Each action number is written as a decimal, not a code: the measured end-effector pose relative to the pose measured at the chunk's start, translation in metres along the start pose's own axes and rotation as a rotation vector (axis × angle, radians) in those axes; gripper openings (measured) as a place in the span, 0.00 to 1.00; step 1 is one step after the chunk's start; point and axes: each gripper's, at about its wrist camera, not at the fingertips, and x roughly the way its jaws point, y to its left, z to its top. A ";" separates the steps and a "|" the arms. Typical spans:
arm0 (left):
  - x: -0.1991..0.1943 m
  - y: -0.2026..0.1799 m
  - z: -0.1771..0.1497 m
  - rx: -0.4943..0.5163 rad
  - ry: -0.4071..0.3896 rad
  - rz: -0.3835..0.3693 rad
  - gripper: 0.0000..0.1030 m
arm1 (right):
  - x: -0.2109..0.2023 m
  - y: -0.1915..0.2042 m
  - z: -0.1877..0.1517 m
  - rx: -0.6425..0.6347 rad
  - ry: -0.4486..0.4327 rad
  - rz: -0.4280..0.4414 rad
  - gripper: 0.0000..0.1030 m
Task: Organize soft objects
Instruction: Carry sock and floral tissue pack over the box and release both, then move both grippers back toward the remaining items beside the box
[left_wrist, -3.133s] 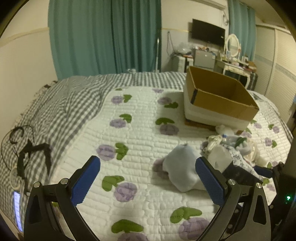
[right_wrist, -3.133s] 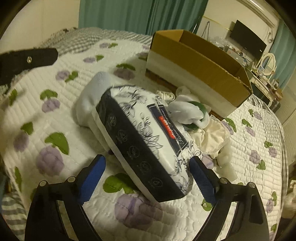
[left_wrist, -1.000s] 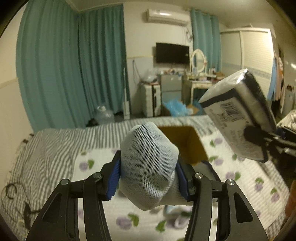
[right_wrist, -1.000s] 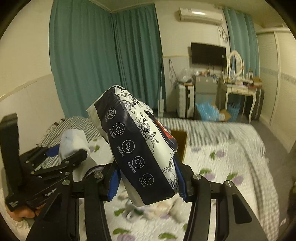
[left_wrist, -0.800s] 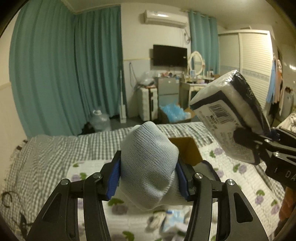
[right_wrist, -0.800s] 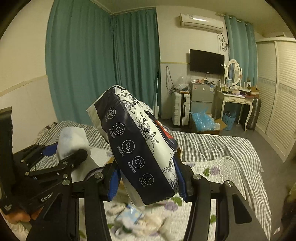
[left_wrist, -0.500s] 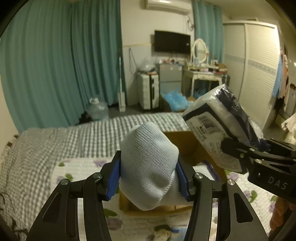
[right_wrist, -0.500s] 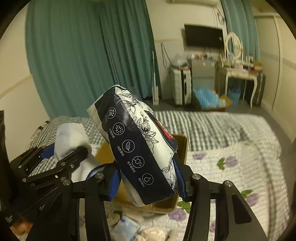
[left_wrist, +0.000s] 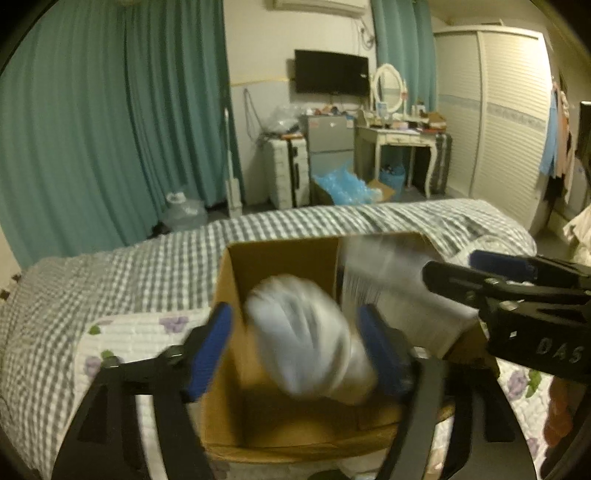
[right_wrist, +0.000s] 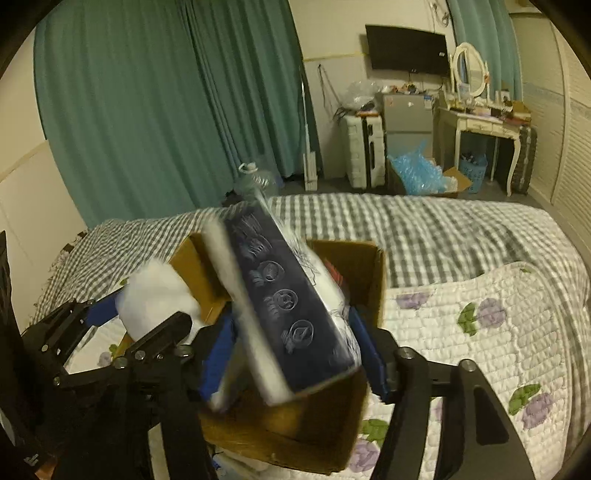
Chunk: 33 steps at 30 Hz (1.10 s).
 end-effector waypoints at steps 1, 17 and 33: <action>-0.008 0.000 0.003 -0.002 -0.024 0.010 0.85 | -0.004 0.002 0.002 0.001 -0.009 -0.002 0.69; -0.199 0.004 0.039 0.001 -0.232 0.056 1.00 | -0.215 0.039 0.033 -0.097 -0.234 -0.051 0.94; -0.217 -0.007 -0.030 -0.074 -0.168 0.065 1.00 | -0.266 0.046 -0.051 -0.180 -0.230 -0.079 1.00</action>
